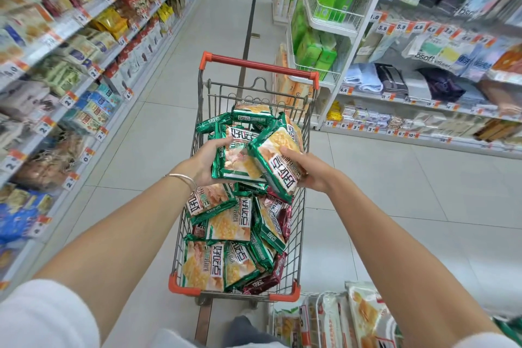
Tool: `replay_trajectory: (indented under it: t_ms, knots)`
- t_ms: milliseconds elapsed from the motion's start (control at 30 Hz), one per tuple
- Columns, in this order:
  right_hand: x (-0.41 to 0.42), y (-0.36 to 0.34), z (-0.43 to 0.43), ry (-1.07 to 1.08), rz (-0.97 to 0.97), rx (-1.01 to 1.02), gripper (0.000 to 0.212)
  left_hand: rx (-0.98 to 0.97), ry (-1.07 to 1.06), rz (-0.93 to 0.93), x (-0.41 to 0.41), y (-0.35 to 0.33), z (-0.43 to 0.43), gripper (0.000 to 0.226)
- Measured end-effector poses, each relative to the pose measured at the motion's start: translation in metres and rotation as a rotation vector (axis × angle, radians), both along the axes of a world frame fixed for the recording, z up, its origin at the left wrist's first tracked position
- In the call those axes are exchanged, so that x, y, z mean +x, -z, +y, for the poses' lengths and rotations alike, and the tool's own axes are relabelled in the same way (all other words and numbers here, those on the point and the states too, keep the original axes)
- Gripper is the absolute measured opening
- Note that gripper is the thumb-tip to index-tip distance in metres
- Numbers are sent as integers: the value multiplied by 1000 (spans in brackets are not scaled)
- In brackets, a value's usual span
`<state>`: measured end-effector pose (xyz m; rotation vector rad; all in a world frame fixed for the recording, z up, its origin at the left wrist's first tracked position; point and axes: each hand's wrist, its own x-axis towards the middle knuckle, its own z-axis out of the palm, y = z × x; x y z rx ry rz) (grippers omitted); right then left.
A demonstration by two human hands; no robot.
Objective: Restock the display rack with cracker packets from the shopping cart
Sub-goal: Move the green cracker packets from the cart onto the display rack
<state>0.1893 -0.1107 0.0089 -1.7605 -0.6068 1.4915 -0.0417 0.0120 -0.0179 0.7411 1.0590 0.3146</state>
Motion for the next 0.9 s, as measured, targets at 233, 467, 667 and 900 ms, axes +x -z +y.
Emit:
replay_trajectory:
  t_ms: [233, 467, 667, 900]
  knots:
    - [-25, 13, 5, 186, -197, -163, 107, 75, 6, -25, 30, 35, 7, 130]
    - [-48, -3, 19, 207, -308, -186, 90, 377, -54, 6, 53, -26, -59, 132]
    - [-43, -25, 7, -78, -398, -245, 82, 507, -107, 191, 57, -25, -58, 119]
    - [0, -14, -15, -25, 22, -113, 70, 121, 237, 54, 32, -17, -27, 125]
